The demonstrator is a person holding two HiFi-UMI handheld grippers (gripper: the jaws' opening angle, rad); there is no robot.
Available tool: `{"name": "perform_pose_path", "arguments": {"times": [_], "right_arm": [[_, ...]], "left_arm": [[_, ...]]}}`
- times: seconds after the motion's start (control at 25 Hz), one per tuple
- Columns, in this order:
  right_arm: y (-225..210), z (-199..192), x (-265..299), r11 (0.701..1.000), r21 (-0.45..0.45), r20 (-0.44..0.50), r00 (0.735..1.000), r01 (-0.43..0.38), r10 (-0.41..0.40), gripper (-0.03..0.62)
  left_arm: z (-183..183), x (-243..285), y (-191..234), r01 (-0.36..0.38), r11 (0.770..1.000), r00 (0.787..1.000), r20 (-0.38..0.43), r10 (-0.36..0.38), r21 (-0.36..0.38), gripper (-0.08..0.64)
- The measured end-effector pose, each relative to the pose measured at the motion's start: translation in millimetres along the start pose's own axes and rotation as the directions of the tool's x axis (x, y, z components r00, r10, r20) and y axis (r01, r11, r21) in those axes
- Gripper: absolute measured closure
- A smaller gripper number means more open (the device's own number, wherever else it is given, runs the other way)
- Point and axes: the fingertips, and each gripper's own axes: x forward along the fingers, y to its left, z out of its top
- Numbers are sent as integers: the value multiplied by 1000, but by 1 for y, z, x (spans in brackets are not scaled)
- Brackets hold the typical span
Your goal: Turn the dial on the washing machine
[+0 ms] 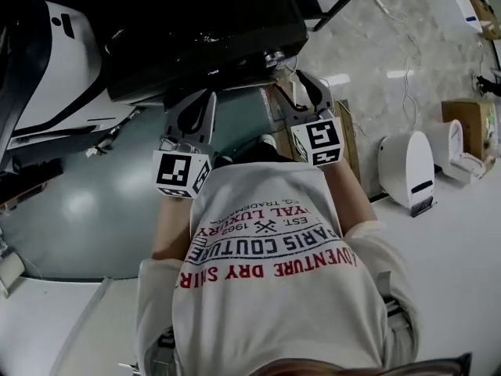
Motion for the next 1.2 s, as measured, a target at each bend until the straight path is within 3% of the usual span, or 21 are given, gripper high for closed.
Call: {"name": "perform_pose_path", "arguments": {"times": [0.2, 0.44, 0.64, 0.88, 1.2], "right_arm": [[-16, -21, 31, 998, -38, -17, 999, -46, 46, 354], [-24, -47, 69, 996, -83, -38, 999, -32, 29, 354], [-35, -76, 98, 990, -143, -57, 998, 15, -23, 347], [-37, -102, 120, 994, -103, -101, 994, 33, -43, 339], [-41, -100, 123, 997, -49, -83, 994, 68, -71, 328]], "left_arm": [[-22, 5, 2, -125, 992, 992, -32, 124, -32, 545], [-43, 11, 7, -222, 974, 974, -61, 219, -47, 545], [-68, 21, 13, -256, 963, 965, -85, 249, -86, 545], [-93, 28, 20, -283, 953, 956, -111, 272, -105, 545], [-105, 21, 25, -309, 945, 947, -128, 294, -111, 545]]}}
